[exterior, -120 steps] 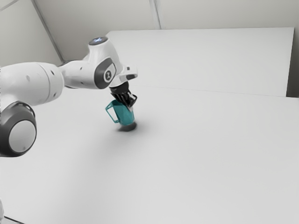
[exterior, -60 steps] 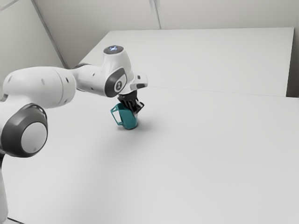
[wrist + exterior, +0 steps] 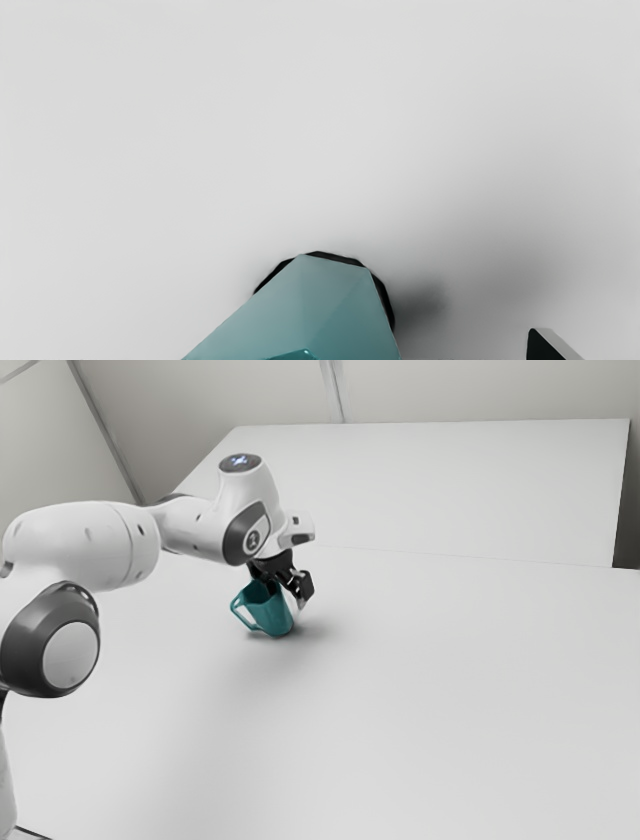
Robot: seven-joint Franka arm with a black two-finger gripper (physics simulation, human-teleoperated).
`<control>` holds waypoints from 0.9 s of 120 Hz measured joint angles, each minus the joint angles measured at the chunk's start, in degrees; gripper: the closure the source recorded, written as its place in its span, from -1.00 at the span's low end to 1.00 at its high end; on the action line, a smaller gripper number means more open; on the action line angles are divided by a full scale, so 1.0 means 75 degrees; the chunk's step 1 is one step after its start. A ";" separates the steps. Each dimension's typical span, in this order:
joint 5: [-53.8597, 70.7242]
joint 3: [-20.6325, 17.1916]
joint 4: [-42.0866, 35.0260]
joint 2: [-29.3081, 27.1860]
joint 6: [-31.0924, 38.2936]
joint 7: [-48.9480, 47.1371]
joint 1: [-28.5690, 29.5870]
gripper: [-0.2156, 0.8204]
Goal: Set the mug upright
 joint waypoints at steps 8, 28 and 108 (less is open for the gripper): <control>0.0012 0.0003 0.0002 -0.0100 -0.0010 -0.0003 0.0000 -0.40; 0.0021 0.0005 -0.0022 -0.0450 -0.0089 -0.0007 -0.0010 -0.50; 0.0111 -0.0218 0.0529 -0.2751 -0.3112 0.0492 0.0548 -0.58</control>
